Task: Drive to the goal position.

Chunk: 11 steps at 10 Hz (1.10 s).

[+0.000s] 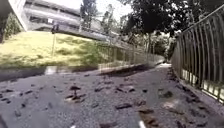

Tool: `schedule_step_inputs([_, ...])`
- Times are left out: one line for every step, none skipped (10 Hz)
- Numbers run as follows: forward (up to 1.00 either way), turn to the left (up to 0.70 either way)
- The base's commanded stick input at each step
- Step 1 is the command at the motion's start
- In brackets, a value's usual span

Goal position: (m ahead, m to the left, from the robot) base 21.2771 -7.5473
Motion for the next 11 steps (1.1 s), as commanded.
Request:
schedule_step_inputs([0.5, -0.5])
schedule_step_inputs([0.5, -0.5])
schedule_step_inputs([0.5, -0.5])
schedule_step_inputs([0.5, -0.5])
schedule_step_inputs([0.5, -0.26])
schedule_step_inputs([0.5, 0.0])
schedule_step_inputs([0.5, 0.0])
schedule_step_inputs([0.5, 0.0])
schedule_step_inputs([0.5, 0.0])
schedule_step_inputs([0.5, -0.06])
schedule_step_inputs([0.5, -0.5])
